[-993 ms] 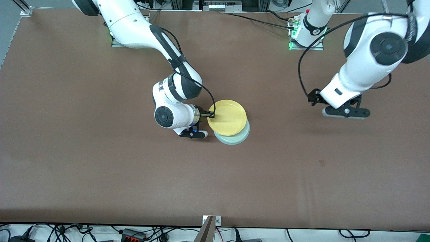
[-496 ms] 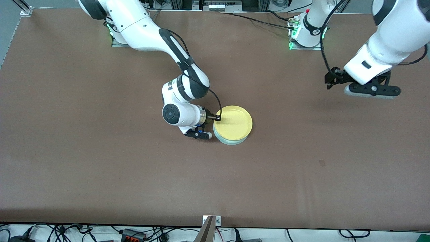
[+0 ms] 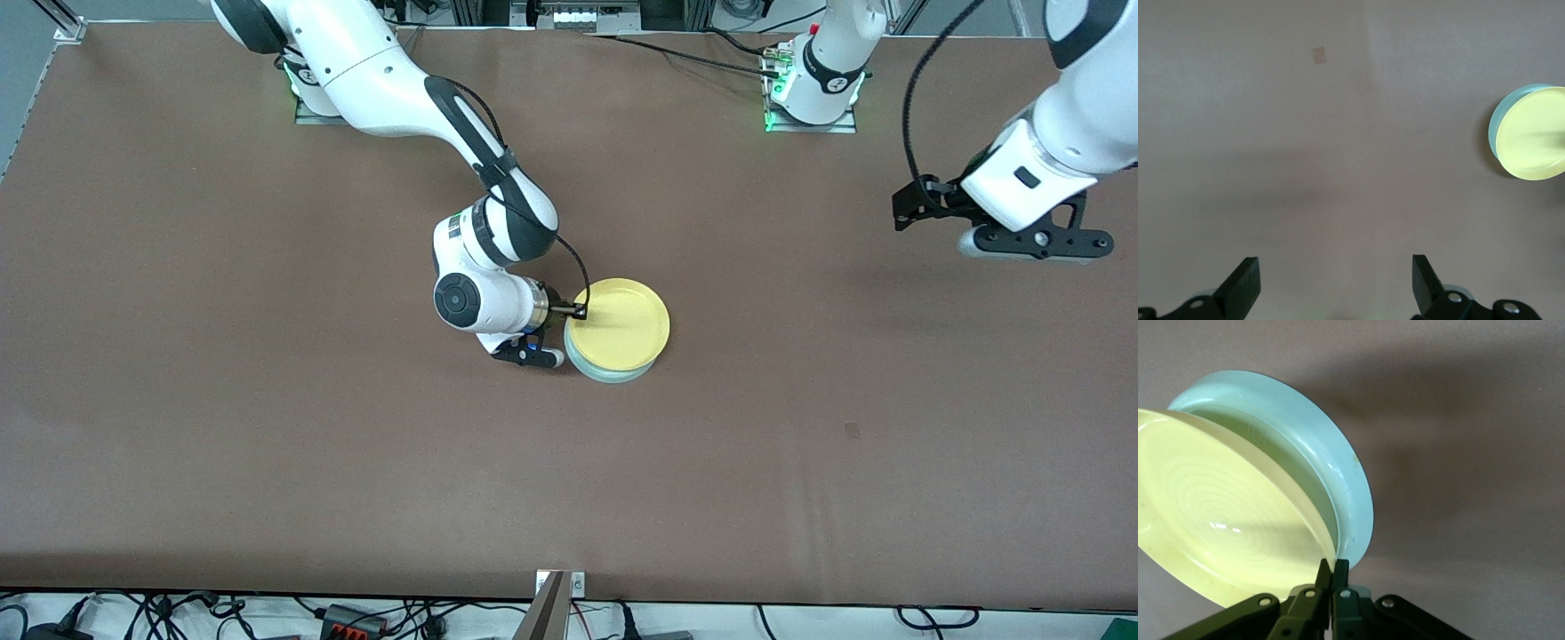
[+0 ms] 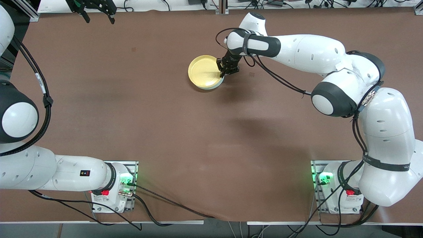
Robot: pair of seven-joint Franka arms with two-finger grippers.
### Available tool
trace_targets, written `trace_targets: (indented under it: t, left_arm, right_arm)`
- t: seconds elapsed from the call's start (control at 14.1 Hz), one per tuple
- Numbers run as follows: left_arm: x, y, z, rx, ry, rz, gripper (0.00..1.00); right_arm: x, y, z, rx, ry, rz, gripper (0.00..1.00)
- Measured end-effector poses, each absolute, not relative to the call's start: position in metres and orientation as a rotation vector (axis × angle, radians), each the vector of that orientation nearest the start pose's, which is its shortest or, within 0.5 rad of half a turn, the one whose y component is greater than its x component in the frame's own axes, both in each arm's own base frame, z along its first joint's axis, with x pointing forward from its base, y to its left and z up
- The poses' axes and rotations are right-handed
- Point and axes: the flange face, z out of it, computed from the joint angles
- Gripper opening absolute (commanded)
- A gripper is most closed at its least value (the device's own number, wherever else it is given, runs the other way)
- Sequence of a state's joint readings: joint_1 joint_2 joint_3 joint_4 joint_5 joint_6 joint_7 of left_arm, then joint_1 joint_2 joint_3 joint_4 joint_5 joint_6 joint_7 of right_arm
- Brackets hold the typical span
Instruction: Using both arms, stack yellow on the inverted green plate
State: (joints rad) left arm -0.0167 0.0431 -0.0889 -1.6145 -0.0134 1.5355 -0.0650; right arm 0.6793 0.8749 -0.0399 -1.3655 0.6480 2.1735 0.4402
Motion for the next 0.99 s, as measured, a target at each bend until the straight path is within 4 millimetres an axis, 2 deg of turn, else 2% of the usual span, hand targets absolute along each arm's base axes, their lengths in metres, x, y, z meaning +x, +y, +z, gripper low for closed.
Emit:
trace_targets:
  t: [0.14, 0.21, 0.28, 0.5, 0.71, 0.85, 0.99]
  left_arm:
    - [0.563, -0.039, 0.577, -3.190, 0.020, 0.162, 1.00]
    - [0.568, -0.028, 0.581, -3.197, 0.012, 0.096, 1.00]
    - [0.571, -0.023, 0.586, -3.199, 0.015, 0.031, 1.00]
    - [0.566, -0.024, 0.591, -3.198, 0.074, -0.013, 1.00]
    - [0.559, -0.033, 0.595, -3.169, 0.130, -0.019, 1.00]
    - [0.558, -0.040, 0.596, -3.158, 0.155, -0.025, 1.00]
    - [0.557, -0.044, 0.596, -3.156, 0.167, -0.028, 1.00]
  right_arm:
    - [0.573, 0.459, 0.193, -2.713, 0.247, 0.417, 0.00]
    - [0.573, 0.459, 0.193, -2.713, 0.249, 0.416, 0.25]
    - [0.574, 0.458, 0.193, -2.713, 0.250, 0.415, 0.99]
    - [0.574, 0.459, 0.195, -2.711, 0.272, 0.416, 1.00]
    - [0.582, 0.457, 0.208, -2.709, 0.279, 0.387, 1.00]
    - [0.593, 0.443, 0.230, -2.760, 0.244, 0.369, 1.00]
    - [0.607, 0.415, 0.264, -2.855, 0.197, 0.349, 1.00]
